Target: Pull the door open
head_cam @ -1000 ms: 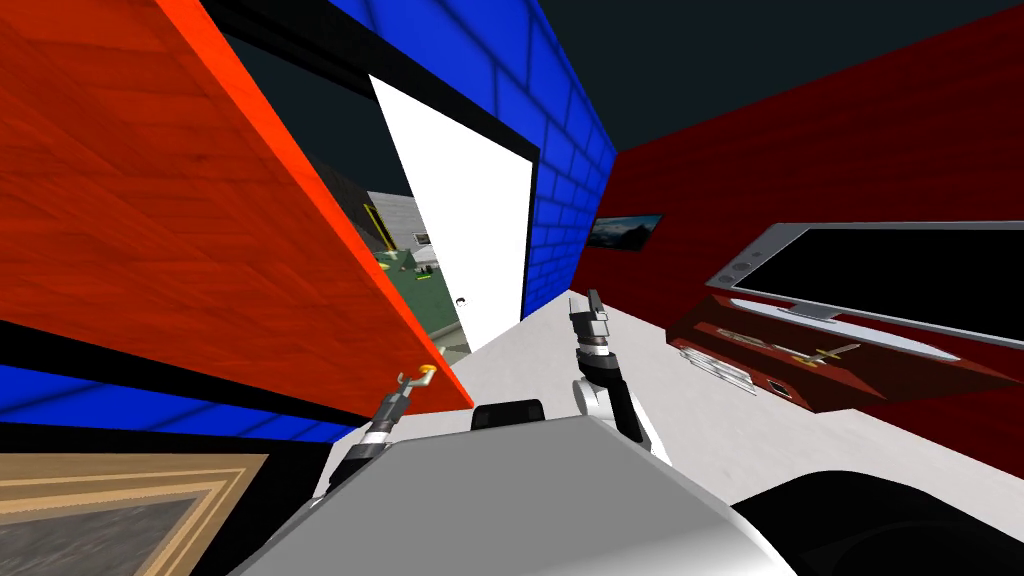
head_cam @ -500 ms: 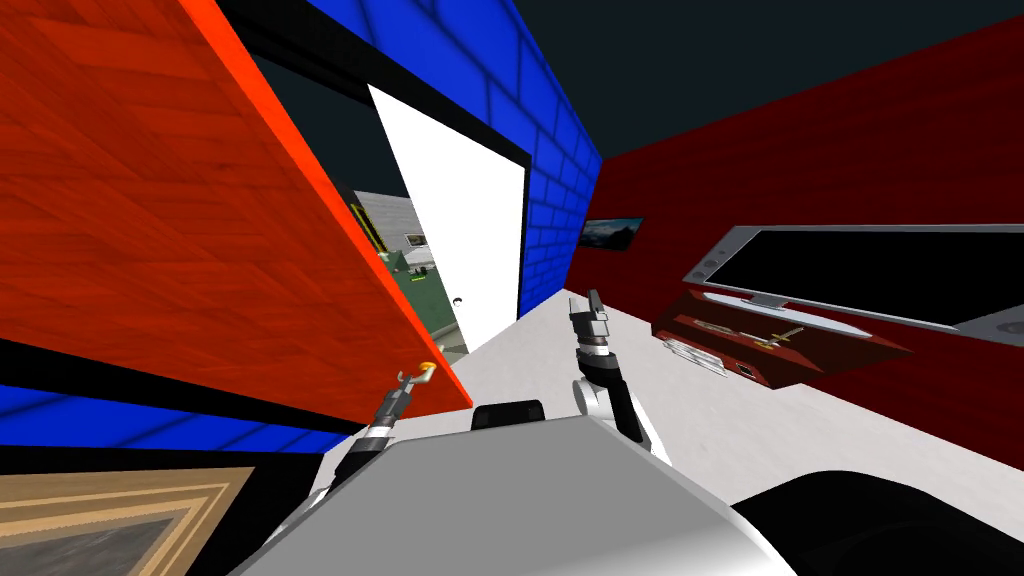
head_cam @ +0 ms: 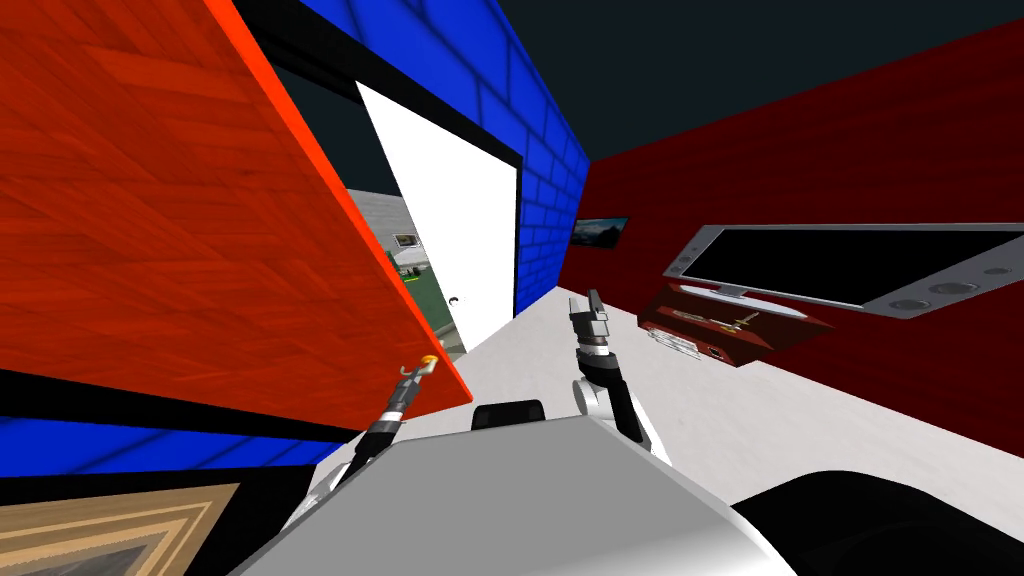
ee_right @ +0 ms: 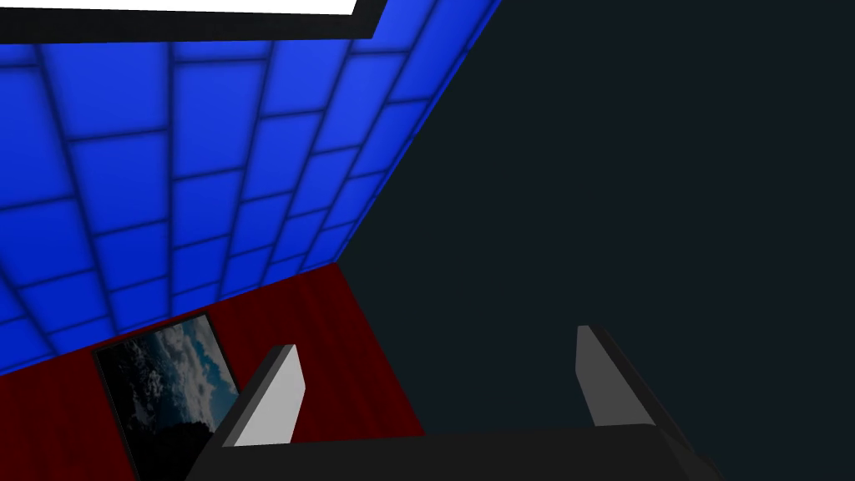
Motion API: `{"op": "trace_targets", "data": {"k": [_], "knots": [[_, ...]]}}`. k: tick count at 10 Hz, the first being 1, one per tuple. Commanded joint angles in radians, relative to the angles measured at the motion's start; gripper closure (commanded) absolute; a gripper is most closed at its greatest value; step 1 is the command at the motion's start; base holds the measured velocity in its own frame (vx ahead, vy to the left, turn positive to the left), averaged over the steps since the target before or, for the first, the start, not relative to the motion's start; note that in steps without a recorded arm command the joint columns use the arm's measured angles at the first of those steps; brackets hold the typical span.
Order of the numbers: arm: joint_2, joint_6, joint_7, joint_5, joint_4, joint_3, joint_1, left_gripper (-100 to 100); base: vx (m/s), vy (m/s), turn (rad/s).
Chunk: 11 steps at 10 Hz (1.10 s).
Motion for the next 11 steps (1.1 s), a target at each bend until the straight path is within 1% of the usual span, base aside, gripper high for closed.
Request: {"op": "trace_targets", "data": {"k": [1, 2, 3, 4, 5, 6, 9, 11], "knots": [[-0.021, 0.010, -0.011, -0.001, 0.006, -0.022, -0.028, 100, -0.129, 0.059, -0.162], [-0.025, 0.018, -0.015, 0.001, 0.006, -0.026, -0.037, 100, -0.120, 0.071, -0.113], [-0.033, 0.036, -0.024, 0.006, 0.007, -0.037, -0.059, 100, -0.176, 0.065, -0.159], [-0.036, 0.043, -0.028, 0.008, 0.007, -0.041, -0.067, 100, -0.197, 0.068, -0.140], [-0.036, 0.043, -0.028, 0.008, 0.045, -0.041, -0.067, 100, -0.104, 0.057, -0.066], [-0.036, 0.042, -0.028, 0.008, 0.073, -0.041, -0.067, 100, -0.028, 0.028, -0.001], [-0.036, 0.043, -0.028, 0.008, 0.012, -0.041, -0.067, 100, -0.006, -0.007, 0.023], [-0.036, 0.043, -0.028, 0.008, 0.007, -0.041, -0.067, 100, 0.011, 0.009, 0.000]]}}
